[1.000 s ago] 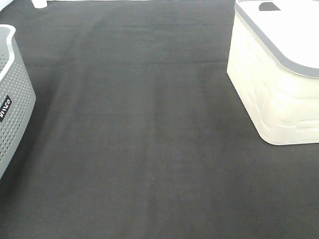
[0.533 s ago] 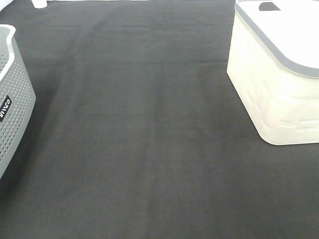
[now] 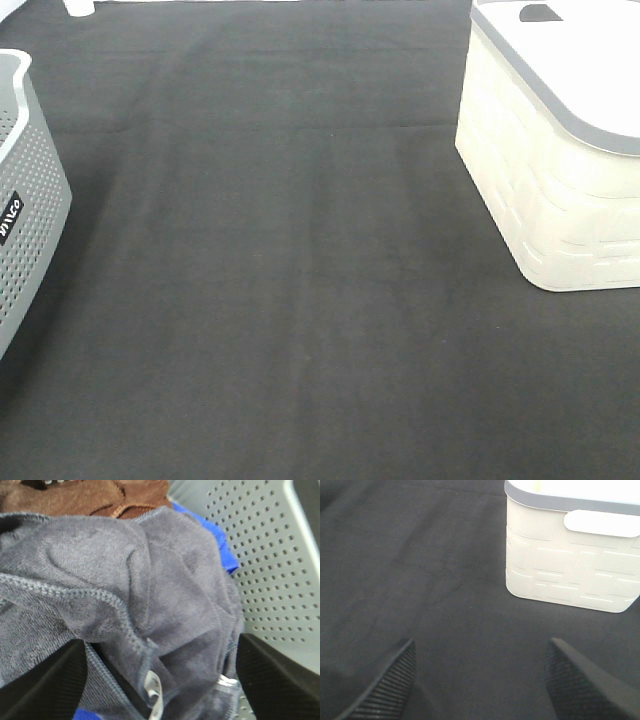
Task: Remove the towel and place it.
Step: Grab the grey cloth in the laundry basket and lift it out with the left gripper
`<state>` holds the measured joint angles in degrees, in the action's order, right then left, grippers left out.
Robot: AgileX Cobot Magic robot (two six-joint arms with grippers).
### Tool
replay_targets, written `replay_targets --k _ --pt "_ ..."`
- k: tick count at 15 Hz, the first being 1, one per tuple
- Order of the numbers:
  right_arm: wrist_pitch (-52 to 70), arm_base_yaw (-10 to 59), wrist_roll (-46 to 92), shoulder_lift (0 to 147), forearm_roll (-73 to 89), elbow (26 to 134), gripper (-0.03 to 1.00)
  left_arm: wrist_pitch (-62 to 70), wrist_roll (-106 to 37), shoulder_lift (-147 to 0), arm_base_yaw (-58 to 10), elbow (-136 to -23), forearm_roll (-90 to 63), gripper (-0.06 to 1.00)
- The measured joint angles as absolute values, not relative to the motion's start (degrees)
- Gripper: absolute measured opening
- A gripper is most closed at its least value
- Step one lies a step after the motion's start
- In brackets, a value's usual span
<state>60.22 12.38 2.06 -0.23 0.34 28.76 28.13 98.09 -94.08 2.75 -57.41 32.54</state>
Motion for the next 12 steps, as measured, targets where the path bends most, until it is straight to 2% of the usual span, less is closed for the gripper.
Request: replay_targets --k 3,6,9,12 --pt "60.22 12.38 2.01 -0.23 0.34 28.76 0.71 27.5 99.64 -96.03 2.75 -57.41 32.77 0.72" --pt "60.22 12.38 2.01 -0.23 0.34 28.76 0.71 27.5 102.67 -96.31 2.75 -57.41 32.95 0.59" --pt "60.22 12.38 2.01 -0.23 0.34 28.76 0.71 28.19 103.76 -96.31 2.81 -57.41 34.21 0.41" --pt "60.22 12.38 2.01 -0.23 0.34 28.76 0.71 28.48 104.22 -96.31 2.86 -57.41 35.75 0.37"
